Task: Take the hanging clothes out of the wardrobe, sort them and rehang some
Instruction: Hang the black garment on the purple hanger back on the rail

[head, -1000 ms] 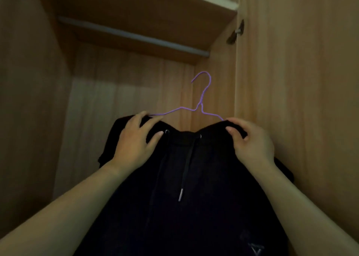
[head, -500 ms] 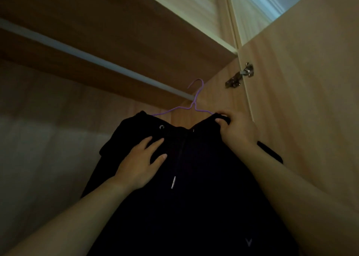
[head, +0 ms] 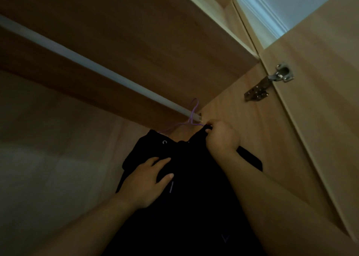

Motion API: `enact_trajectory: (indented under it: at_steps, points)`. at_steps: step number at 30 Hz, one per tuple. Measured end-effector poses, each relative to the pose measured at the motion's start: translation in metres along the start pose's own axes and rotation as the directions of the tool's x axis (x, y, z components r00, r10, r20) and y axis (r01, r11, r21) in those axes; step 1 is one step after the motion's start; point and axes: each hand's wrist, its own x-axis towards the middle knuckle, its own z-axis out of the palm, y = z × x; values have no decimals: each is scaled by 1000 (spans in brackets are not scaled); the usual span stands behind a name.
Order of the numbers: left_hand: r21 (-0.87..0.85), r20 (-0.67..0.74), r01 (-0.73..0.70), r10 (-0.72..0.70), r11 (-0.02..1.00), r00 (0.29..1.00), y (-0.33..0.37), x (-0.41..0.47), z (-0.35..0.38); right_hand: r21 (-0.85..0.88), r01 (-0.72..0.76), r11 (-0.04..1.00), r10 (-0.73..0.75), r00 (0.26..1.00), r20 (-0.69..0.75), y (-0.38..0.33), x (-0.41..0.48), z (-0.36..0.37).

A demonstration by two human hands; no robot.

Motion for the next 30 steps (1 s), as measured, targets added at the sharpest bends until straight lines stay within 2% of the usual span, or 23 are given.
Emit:
enact_trajectory:
  at_steps: [3,7,12,15,21,25,30]
  points:
    - [-26,2,-23,23,999,1000,-11,12,17,-5,-22,1000,22,1000,-15,-5,23,24]
    - [-15,3,-48,48,999,999,-30,3,45,-11,18,1000,-18,1000,15,-4,21,54]
    - [-86,19,-39,41,996,999,-58,-23,69,-278,250,927,-287,952,-102,9,-6,54]
    - [-158,-6,-42,41,987,999,-65,-42,76,-300,334,894,-368,928,-63,16,-38,50]
    - [-263,61,14,2,965,998,-55,-112,77,-211,331,920,-297,938,179,32,-166,26]
    - [-327,153,-4,57,945,987,-35,-192,77,-247,354,902,-267,907,326,60,-281,4]
    - [-391,267,-22,136,920,954,-1,-307,88,-262,197,945,-49,875,481,76,-436,-54]
